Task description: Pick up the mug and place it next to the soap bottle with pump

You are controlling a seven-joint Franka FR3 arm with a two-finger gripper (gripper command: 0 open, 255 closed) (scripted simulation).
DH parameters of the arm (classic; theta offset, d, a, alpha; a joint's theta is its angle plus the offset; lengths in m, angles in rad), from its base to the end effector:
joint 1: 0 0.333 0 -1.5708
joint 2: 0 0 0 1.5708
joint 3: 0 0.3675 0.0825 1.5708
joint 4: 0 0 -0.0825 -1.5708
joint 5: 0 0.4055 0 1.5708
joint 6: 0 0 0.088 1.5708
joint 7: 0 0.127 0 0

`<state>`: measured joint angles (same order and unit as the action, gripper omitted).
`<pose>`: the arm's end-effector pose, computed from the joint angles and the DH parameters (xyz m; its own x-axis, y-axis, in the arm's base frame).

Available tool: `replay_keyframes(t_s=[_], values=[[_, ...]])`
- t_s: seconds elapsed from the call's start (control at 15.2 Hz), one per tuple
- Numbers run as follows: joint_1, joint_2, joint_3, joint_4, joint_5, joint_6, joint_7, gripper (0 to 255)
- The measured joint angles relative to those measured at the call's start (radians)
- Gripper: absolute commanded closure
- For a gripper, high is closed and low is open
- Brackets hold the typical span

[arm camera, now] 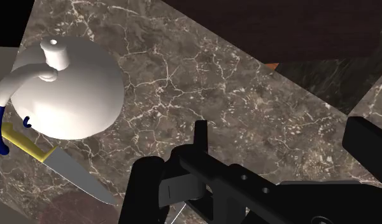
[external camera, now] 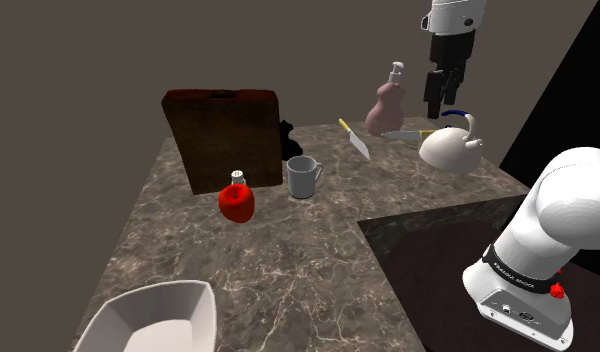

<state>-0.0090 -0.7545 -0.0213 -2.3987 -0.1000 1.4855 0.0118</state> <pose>0.2853 -0.0239 0.5709 0.9867 -0.0422 -0.1568 -0.0287 -0.9958 0.0869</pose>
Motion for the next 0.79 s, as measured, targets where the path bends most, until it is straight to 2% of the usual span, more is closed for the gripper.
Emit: replay_keyframes(t_s=[0.13, 0.46, 0.79], values=[[0.003, 0.01, 0.006, -0.003, 0.005, 0.015, 0.007, 0], [0.033, 0.104, 0.053, -0.023, 0.046, 0.147, 0.062, 0], [0.061, 0.236, 0.105, 0.006, 0.076, 0.273, 0.117, 0]])
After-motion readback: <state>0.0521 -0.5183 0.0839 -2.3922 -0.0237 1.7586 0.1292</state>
